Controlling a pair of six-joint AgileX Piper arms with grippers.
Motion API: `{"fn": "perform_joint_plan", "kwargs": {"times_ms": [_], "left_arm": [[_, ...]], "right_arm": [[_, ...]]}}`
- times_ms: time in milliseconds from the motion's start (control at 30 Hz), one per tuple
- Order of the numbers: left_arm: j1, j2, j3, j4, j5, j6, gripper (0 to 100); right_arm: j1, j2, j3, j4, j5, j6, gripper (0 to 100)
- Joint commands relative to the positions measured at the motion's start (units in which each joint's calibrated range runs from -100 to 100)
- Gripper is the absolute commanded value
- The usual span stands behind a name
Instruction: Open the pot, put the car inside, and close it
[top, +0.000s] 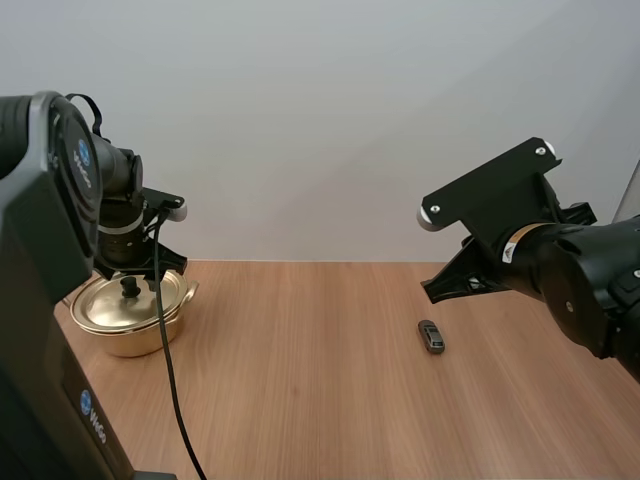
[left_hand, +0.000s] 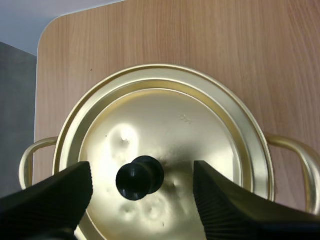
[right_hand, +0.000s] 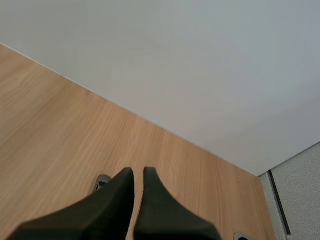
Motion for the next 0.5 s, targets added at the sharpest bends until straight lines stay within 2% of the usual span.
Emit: {"fn": "perform_joint_plan", "kwargs": {"times_ms": [0, 67, 167, 300, 467], "left_arm": [[0.03, 0.0, 0.0, -0.1, 0.0, -0.5, 68], [0.03, 0.2, 0.0, 0.1, 0.2, -1.1, 48], [0.03, 0.9, 0.0, 0.1, 1.1, -1.1, 26], [0.03, 2.5, 0.0, 0.1, 1.3, -1.1, 15], [0.03, 2.9, 0.0, -0.4, 1.4, -0.2, 13]], "right_arm": [[0.0, 0.0, 0.0, -0.1, 0.6, 0.0, 13], [0.0, 0.0, 0.0, -0.1, 0.8, 0.0, 12], [0.0, 0.0, 0.0, -0.1, 1.0, 0.0, 8], [0.0, 0.0, 0.0, -0.1, 1.3, 0.0, 2], [0.0, 2.0, 0.0, -0.5, -4.2, 0.1, 0]]}}
